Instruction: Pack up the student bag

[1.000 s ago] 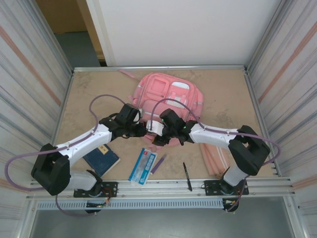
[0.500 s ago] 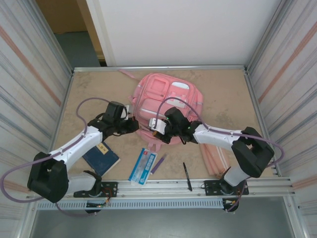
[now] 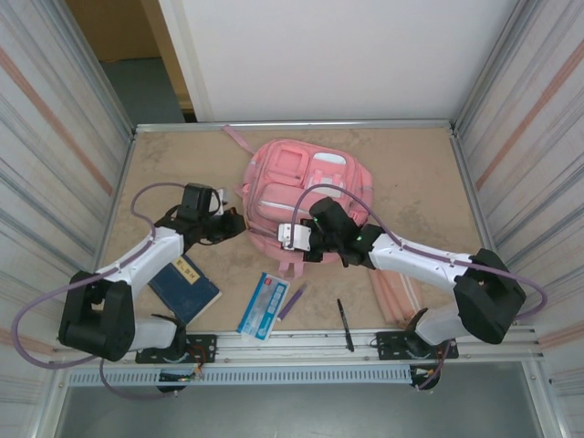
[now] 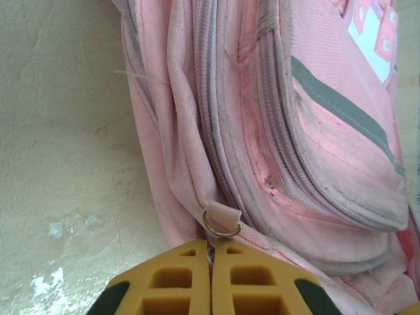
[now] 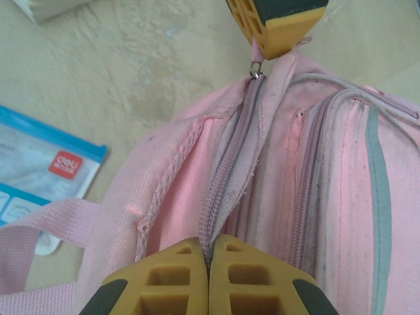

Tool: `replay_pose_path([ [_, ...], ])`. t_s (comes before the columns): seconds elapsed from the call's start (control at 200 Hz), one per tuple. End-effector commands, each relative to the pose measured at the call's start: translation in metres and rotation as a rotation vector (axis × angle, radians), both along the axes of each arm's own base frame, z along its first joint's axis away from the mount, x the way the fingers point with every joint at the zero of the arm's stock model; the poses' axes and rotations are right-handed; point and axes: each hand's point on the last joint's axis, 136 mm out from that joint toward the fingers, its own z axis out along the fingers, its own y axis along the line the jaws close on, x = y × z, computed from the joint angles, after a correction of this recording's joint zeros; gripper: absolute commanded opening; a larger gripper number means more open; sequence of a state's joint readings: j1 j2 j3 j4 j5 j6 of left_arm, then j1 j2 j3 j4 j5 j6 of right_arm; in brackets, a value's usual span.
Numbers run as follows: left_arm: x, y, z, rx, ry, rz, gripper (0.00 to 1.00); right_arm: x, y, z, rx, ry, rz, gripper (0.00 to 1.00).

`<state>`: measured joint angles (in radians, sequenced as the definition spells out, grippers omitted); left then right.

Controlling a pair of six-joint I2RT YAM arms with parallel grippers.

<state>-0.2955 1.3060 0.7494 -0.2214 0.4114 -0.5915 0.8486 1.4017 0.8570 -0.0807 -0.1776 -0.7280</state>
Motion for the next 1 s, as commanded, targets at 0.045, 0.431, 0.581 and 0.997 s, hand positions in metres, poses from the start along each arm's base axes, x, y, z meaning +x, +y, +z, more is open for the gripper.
replay_pose_path([
  [0.045,-0.008,0.021,0.006,0.042,-0.025,0.066,0.0,0.019,-0.014,0.01,-0.063,-0.115,0.0,0.0],
  [0.431,-0.059,0.054,0.002,0.044,-0.016,0.232,0.0,0.042,0.037,0.04,-0.031,-0.17,0.145,0.0],
  [0.581,-0.062,0.044,-0.001,0.006,0.013,0.203,0.0,0.046,0.036,0.019,-0.106,-0.181,0.155,0.0],
  [0.997,-0.046,0.001,-0.005,0.004,0.032,0.098,0.0,0.003,0.04,-0.007,-0.06,0.04,0.169,0.36],
])
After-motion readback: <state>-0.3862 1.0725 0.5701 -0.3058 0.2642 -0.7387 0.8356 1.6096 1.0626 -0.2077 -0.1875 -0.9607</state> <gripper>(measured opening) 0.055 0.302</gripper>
